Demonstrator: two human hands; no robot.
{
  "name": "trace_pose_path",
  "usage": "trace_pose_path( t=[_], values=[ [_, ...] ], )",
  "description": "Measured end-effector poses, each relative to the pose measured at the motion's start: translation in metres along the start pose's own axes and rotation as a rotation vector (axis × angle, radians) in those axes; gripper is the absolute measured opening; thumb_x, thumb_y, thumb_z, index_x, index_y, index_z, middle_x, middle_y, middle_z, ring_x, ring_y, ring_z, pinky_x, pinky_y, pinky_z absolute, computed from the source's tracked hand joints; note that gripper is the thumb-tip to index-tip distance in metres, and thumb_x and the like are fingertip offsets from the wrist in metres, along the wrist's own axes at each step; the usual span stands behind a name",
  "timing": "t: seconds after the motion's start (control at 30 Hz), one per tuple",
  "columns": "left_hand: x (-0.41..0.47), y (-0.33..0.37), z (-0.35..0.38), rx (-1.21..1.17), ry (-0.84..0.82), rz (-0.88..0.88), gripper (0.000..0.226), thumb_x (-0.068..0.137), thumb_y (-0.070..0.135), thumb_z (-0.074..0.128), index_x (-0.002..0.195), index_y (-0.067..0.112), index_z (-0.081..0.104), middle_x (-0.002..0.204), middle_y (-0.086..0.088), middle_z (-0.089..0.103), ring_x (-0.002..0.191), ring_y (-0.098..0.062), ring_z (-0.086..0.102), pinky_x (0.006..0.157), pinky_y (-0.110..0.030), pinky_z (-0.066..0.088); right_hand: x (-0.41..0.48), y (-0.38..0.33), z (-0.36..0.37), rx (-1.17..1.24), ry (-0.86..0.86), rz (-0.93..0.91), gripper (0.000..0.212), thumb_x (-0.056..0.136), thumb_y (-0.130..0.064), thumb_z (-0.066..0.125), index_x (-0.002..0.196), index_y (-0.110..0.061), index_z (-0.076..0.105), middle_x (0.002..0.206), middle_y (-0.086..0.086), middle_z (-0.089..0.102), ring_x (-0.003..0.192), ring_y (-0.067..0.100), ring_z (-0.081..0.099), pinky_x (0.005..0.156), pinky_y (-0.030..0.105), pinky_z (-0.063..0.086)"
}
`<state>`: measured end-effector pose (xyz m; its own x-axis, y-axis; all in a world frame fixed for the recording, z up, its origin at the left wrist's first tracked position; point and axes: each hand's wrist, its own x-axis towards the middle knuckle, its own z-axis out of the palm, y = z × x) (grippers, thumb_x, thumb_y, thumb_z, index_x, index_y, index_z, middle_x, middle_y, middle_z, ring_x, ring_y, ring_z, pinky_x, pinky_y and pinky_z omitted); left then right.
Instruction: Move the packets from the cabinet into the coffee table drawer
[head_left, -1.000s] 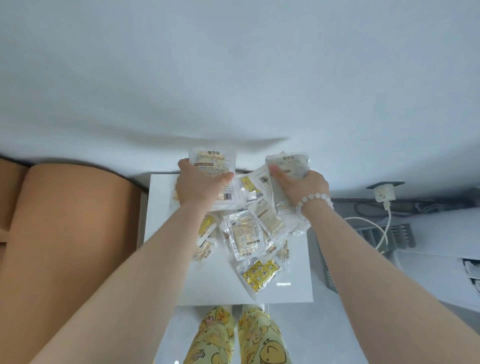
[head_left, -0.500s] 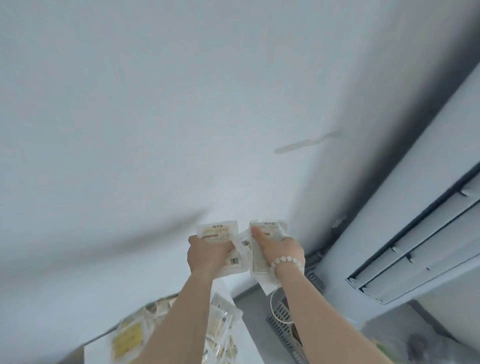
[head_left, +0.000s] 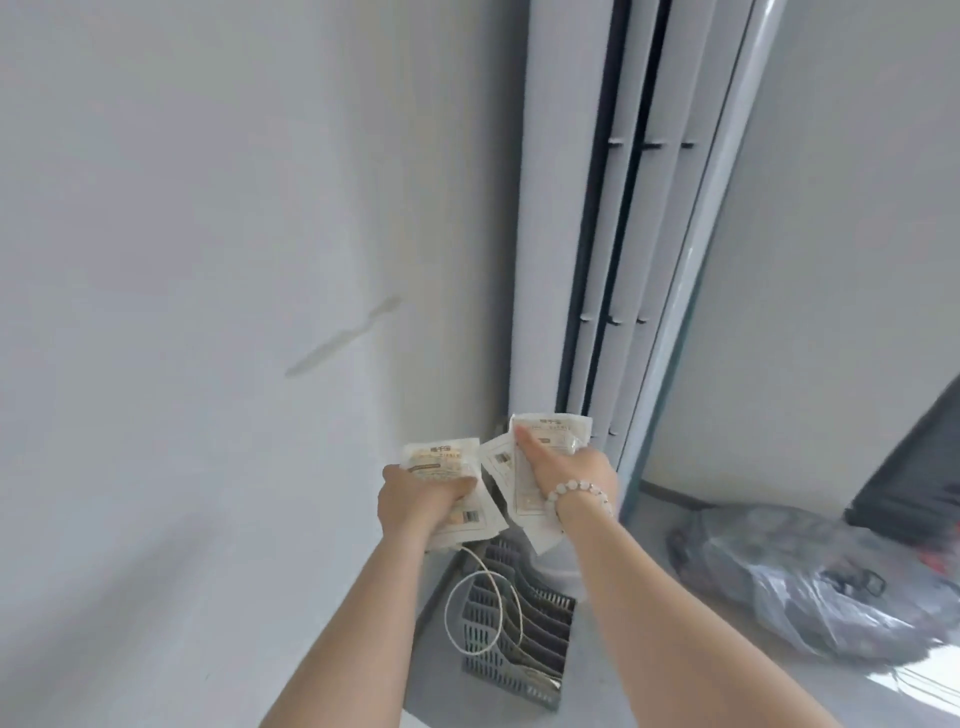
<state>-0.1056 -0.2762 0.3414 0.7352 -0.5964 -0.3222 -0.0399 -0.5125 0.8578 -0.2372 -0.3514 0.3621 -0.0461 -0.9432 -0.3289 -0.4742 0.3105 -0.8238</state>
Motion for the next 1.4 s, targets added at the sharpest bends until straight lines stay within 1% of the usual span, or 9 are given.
trace_pose_path(
  t=[0.13, 0.27, 0.37, 0.5, 0.6, 0.9, 1.07, 1.23, 1.4],
  values=[
    [-0.014, 0.031, 0.045, 0.073, -0.124, 0.099, 0.076, 0.063, 0.035, 0.085, 0.120, 0.005, 0.045, 0.116, -0.005, 0.059, 0.106, -0.025, 0.059, 0.078, -0.029, 0.047, 0.007, 0.016, -0.057, 0.083, 0.106, 0.053, 0.061, 0.066, -0.071, 0.065, 0.087, -0.014, 0.056, 0.070, -0.002, 0.054, 0.060, 0.012, 0.052, 0.049, 0.020, 0.040],
    [-0.041, 0.052, 0.097, 0.125, -0.267, 0.185, 0.052, 0.062, 0.034, 0.087, 0.096, 0.014, 0.053, 0.092, 0.004, 0.062, 0.082, -0.014, 0.059, 0.069, -0.024, 0.045, 0.013, 0.047, -0.116, 0.130, 0.216, 0.129, 0.061, 0.064, -0.067, 0.066, 0.099, -0.018, 0.063, 0.090, 0.001, 0.063, 0.080, 0.022, 0.059, 0.067, 0.028, 0.048],
    [-0.072, 0.063, 0.147, 0.167, -0.355, 0.238, 0.076, 0.050, 0.046, 0.088, 0.110, 0.012, 0.056, 0.106, 0.000, 0.067, 0.090, -0.017, 0.064, 0.073, -0.026, 0.051, 0.017, 0.078, -0.167, 0.158, 0.310, 0.167, 0.062, 0.064, -0.067, 0.065, 0.109, -0.024, 0.063, 0.092, 0.001, 0.061, 0.087, 0.024, 0.060, 0.073, 0.030, 0.050],
    [-0.133, 0.074, 0.220, 0.213, -0.460, 0.319, 0.053, 0.064, 0.038, 0.085, 0.101, 0.012, 0.059, 0.103, 0.000, 0.066, 0.090, -0.018, 0.062, 0.075, -0.024, 0.044, 0.018, 0.125, -0.248, 0.211, 0.419, 0.248, 0.071, 0.064, -0.070, 0.065, 0.110, -0.016, 0.062, 0.096, 0.005, 0.060, 0.095, 0.026, 0.061, 0.072, 0.029, 0.046],
    [-0.181, 0.073, 0.274, 0.254, -0.540, 0.344, 0.069, 0.057, 0.045, 0.087, 0.110, 0.011, 0.060, 0.108, 0.000, 0.067, 0.097, -0.019, 0.063, 0.083, -0.026, 0.048, 0.008, 0.168, -0.308, 0.251, 0.495, 0.286, 0.075, 0.064, -0.069, 0.066, 0.119, -0.018, 0.061, 0.109, 0.008, 0.063, 0.104, 0.028, 0.060, 0.081, 0.030, 0.048],
    [-0.359, 0.065, 0.422, 0.338, -0.902, 0.477, 0.095, 0.022, 0.063, 0.082, 0.102, 0.016, 0.063, 0.095, 0.001, 0.071, 0.087, -0.016, 0.068, 0.083, -0.036, 0.057, -0.054, 0.296, -0.478, 0.325, 0.751, 0.496, 0.088, 0.065, -0.073, 0.065, 0.122, -0.006, 0.057, 0.123, 0.011, 0.061, 0.114, 0.031, 0.058, 0.085, 0.035, 0.047],
    [-0.461, 0.050, 0.473, 0.399, -1.074, 0.597, 0.073, 0.030, 0.056, 0.084, 0.091, 0.018, 0.071, 0.085, 0.001, 0.073, 0.080, -0.016, 0.070, 0.078, -0.035, 0.058, -0.113, 0.362, -0.546, 0.429, 0.932, 0.600, 0.085, 0.067, -0.070, 0.066, 0.121, -0.006, 0.057, 0.123, 0.011, 0.061, 0.113, 0.030, 0.059, 0.084, 0.034, 0.047],
    [-0.564, 0.024, 0.508, 0.499, -1.296, 0.716, 0.059, 0.051, 0.044, 0.084, 0.100, 0.017, 0.068, 0.090, -0.002, 0.072, 0.082, -0.017, 0.068, 0.072, -0.027, 0.055, -0.183, 0.426, -0.589, 0.619, 1.150, 0.695, 0.085, 0.066, -0.069, 0.068, 0.123, -0.007, 0.055, 0.125, 0.008, 0.060, 0.114, 0.030, 0.058, 0.087, 0.035, 0.046],
    [-0.671, -0.014, 0.533, 0.605, -1.534, 0.773, 0.080, 0.033, 0.053, 0.080, 0.103, 0.017, 0.065, 0.091, -0.004, 0.071, 0.080, -0.019, 0.069, 0.068, -0.031, 0.058, -0.255, 0.485, -0.617, 0.735, 1.348, 0.827, 0.083, 0.068, -0.068, 0.068, 0.124, -0.008, 0.057, 0.127, 0.009, 0.060, 0.115, 0.031, 0.057, 0.089, 0.036, 0.047]
  ],
)
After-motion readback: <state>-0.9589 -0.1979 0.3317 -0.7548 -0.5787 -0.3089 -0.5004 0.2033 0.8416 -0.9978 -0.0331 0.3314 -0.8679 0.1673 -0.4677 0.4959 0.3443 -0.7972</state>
